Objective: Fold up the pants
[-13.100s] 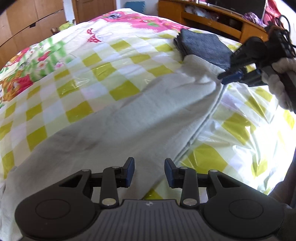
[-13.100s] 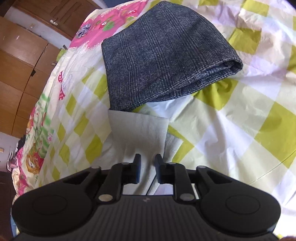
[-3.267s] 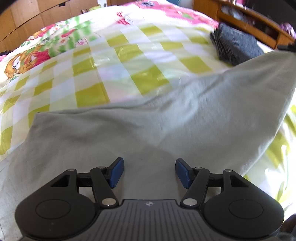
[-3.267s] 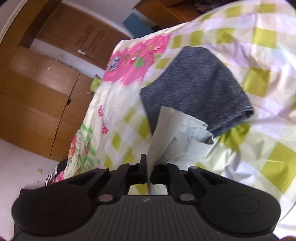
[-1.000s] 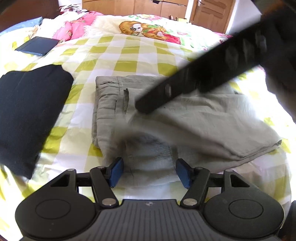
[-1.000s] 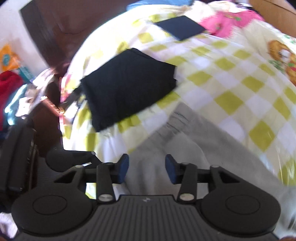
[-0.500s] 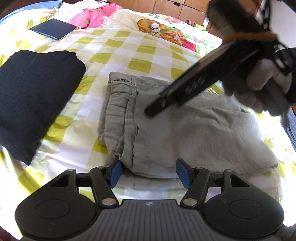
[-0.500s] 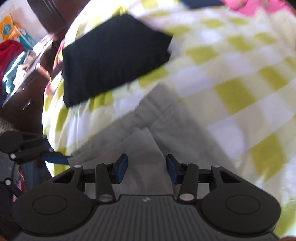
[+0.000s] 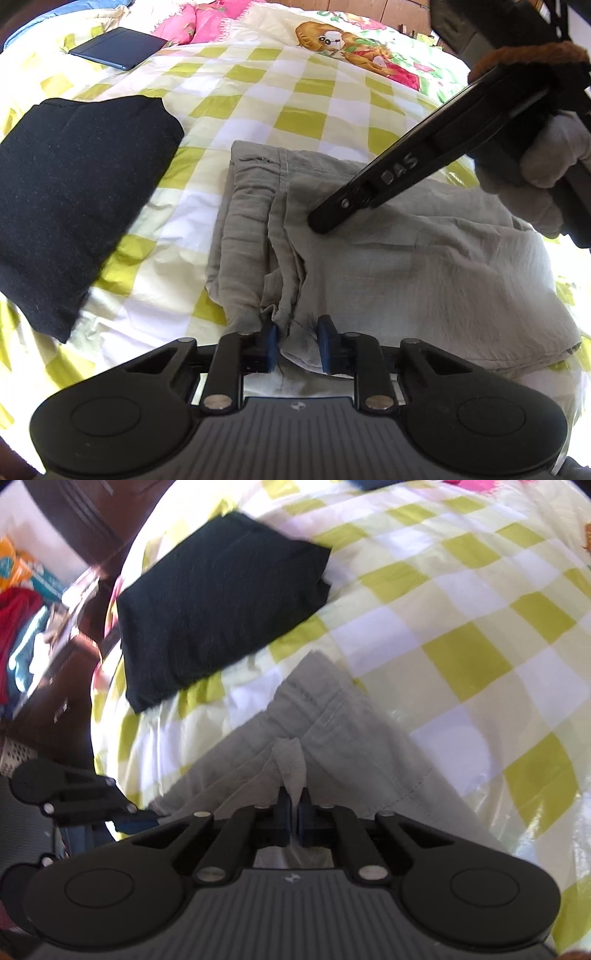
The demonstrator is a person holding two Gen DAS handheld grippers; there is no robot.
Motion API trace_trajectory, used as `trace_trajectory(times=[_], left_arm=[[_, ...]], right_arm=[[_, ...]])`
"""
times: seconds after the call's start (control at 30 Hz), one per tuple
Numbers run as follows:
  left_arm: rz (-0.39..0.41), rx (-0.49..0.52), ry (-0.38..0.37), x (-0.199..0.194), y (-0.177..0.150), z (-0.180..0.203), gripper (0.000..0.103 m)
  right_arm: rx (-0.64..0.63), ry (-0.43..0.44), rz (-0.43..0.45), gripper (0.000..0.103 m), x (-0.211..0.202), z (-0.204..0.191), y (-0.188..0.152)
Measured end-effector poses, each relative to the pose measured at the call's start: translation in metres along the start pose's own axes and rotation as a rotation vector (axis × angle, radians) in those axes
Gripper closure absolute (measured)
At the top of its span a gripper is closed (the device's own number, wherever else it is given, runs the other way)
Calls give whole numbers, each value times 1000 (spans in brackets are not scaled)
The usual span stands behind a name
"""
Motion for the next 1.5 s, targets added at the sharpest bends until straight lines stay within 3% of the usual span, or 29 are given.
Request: trace_trajectory(times=[0.17,0.4,0.53,0.67,0.7,0.87,1.03,1.07,1.13,1.23,1.33,1.43,1.5], left_arm=[[21,9,17,-5,10,1,70],[-5,6,49,7,7,-5,70],[-17,26,61,8,-1,-3,70],[-25,21,49,-2,-11,-4,70],[-21,19,48,-6,-13,-4,70],[28,13,91,-27,-14,-7,66],[141,9,97,-36,3,-7,60],[146,16,97,-32,7,-6,60],[127,34,84,-17,14,-4,59],[36,79,116,6,13,-1,58],[26,135,139,4,10,3,57],[8,144,146,-3,11,2,56],[14,150,153,-7,12,7,56]], right_arm=[[7,-29,58,100,-11,5,12],[22,-98,43,94,23,14,14],[9,-123,64,93,18,10,14],[-24,-230,147,75,-13,3,9],[-22,-241,168,75,-21,3,8],[-43,-209,186,74,-34,-6,1],[-36,-104,103,73,2,-18,-3],[-33,-92,75,68,15,-20,-4],[-15,-108,55,65,33,-21,-8],[65,-129,141,66,19,-21,-12],[174,-161,246,65,-22,-12,-39],[332,-217,288,62,-62,12,-94],[475,-301,289,62,-87,36,-139]])
Point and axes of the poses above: each gripper's, at about its wrist camera, not at the fingertips, and x roughly the way its jaws point, z to its right, y to its top, the point moved 3 cm from there along x, roughly the way its jaws point, and after that the axes turned 6 degrees about -z, right-handed, at the moved point
